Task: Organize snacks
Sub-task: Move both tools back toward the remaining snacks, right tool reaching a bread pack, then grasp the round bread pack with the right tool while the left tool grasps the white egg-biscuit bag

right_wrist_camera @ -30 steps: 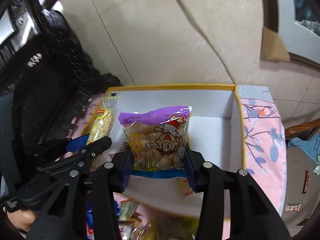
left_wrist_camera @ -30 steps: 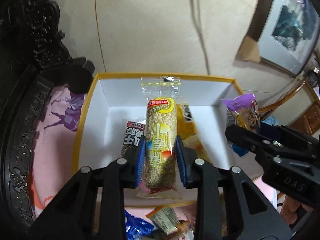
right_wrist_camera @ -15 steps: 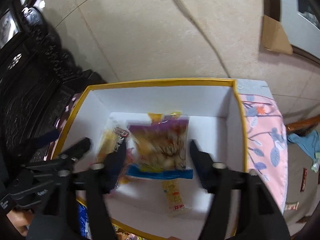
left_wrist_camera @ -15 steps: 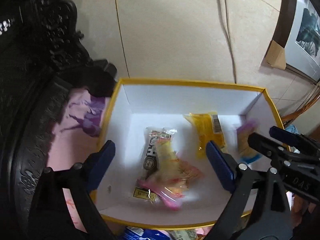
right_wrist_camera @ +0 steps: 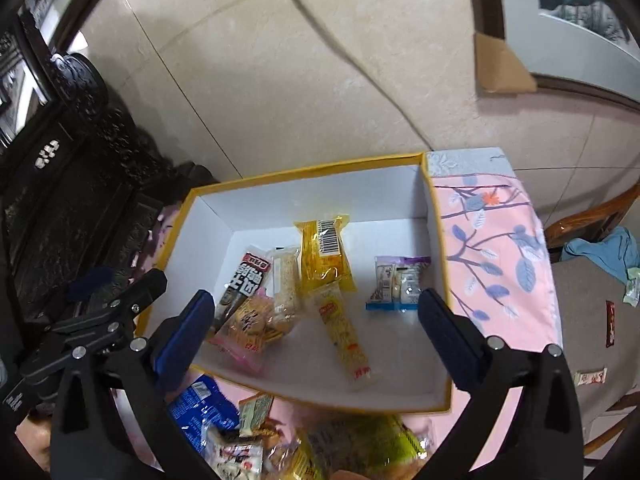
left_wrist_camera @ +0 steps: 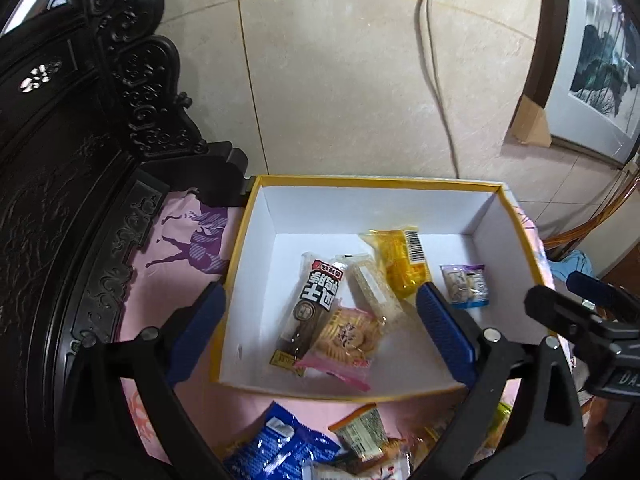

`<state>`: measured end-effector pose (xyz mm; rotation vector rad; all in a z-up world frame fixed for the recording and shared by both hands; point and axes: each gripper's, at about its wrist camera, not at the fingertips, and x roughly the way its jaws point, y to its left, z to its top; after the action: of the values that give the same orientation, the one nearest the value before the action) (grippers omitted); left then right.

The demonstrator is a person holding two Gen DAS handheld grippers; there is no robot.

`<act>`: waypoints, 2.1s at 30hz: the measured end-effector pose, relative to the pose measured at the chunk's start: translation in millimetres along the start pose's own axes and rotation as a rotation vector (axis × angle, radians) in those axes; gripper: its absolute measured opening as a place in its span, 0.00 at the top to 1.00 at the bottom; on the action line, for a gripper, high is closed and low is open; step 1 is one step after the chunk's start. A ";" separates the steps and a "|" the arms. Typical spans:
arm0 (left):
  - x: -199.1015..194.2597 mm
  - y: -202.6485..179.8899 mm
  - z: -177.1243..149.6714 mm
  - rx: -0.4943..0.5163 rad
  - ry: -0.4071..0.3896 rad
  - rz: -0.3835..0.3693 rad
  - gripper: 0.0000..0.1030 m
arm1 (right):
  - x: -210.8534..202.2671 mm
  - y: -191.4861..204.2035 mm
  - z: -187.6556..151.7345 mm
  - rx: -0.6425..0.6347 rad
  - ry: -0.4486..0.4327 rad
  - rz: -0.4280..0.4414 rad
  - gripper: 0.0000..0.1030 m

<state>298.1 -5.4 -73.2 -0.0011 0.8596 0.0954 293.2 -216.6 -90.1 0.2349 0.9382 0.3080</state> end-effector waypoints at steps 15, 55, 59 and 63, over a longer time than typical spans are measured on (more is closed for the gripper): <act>-80.5 35.1 -111.5 -0.104 -0.040 -0.026 0.02 | -58.6 -79.2 -124.1 0.081 0.032 -0.004 0.01; -111.3 59.1 -236.4 -0.140 0.196 0.093 0.02 | 51.0 -68.4 -181.2 -0.407 0.262 -0.051 0.40; -107.0 52.3 -233.1 -0.116 0.203 0.088 0.02 | 43.9 -76.0 -182.6 -0.403 0.263 -0.039 0.47; -100.4 35.3 -225.1 -0.024 0.177 0.062 0.02 | 32.2 -83.6 -190.1 -0.355 0.271 -0.023 0.47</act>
<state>59.7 12.5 -142.9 -0.0050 1.0360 0.1655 168.6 -270.8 -250.4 -0.1473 1.1329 0.4871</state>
